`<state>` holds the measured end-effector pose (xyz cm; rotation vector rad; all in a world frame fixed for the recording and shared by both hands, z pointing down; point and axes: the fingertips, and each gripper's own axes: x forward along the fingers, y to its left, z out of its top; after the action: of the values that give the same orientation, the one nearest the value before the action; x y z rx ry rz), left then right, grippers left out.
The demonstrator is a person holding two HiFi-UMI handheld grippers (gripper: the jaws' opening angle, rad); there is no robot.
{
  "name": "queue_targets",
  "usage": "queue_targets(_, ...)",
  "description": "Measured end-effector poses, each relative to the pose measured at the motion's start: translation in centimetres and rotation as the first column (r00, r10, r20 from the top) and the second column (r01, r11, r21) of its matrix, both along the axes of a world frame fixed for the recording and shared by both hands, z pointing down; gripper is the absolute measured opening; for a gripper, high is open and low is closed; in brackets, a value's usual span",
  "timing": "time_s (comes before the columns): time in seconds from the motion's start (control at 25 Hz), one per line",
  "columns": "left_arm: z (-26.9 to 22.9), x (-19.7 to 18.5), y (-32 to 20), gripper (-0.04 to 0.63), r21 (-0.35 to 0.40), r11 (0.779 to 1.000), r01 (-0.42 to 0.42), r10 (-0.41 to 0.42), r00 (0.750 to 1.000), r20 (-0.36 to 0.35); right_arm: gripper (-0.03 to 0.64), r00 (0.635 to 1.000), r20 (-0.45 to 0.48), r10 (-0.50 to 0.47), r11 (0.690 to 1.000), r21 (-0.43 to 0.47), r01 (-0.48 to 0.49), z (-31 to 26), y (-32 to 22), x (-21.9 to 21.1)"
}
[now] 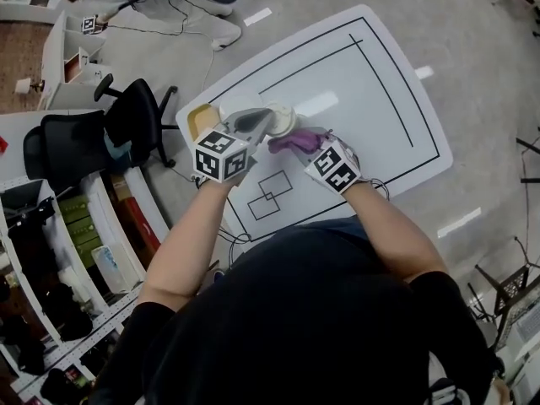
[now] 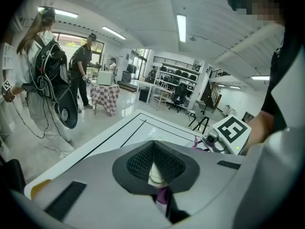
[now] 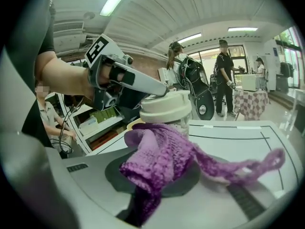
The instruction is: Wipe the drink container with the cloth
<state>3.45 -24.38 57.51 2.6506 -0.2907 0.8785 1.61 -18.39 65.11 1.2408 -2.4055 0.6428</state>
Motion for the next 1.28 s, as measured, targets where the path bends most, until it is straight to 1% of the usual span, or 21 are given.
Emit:
queue_targets(0.16, 0.1, 0.0, 0.0, 0.021, 0.014, 1.0, -0.008, 0.008, 1.0, -0.014, 0.074, 0.999, -0.029, -0.023, 0.999, -0.029, 0.022, 2.3, -0.3, 0.1)
queue_targets(0.28, 0.2, 0.2, 0.1, 0.021, 0.021, 1.0, -0.005, 0.005, 1.0, -0.03, 0.074, 0.998, -0.052, -0.037, 0.996, -0.085, 0.032, 4.6, -0.5, 0.0)
queue_targets(0.44, 0.2, 0.5, 0.4, 0.021, 0.008, 1.0, -0.011, 0.012, 0.998, -0.058, 0.074, 0.997, -0.062, -0.048, 0.987, -0.159, 0.037, 7.7, -0.6, -0.1)
queue_targets(0.68, 0.5, 0.6, 0.4, 0.021, 0.029, 0.999, -0.033, 0.034, 0.998, -0.049, 0.075, 0.997, -0.056, -0.049, 0.977, -0.212, 0.036, 9.8, -0.9, -0.1)
queue_targets(0.88, 0.4, 0.7, 0.5, 0.021, 0.053, 0.998, -0.047, 0.049, 0.998, -0.041, 0.075, 0.999, -0.033, -0.041, 0.975, -0.218, 0.033, 9.3, -0.3, 0.1)
queue_targets(1.08, 0.3, 0.6, 0.4, 0.021, 0.058, 0.997, -0.054, 0.056, 0.998, -0.038, 0.075, 0.998, -0.009, -0.062, 0.973, -0.223, 0.058, 8.0, 2.6, 0.9)
queue_targets(1.16, 0.2, 0.5, 0.4, 0.021, 0.059, 0.997, -0.05, 0.053, 0.998, -0.04, 0.075, 0.996, -0.01, -0.087, 0.977, -0.196, 0.083, 6.7, 3.2, 1.5)
queue_targets(1.28, 0.2, 0.6, 0.3, 0.021, 0.058, 0.997, -0.046, 0.048, 0.998, -0.043, 0.075, 0.991, -0.027, -0.131, 0.986, -0.111, 0.127, 3.7, 3.0, 2.7)
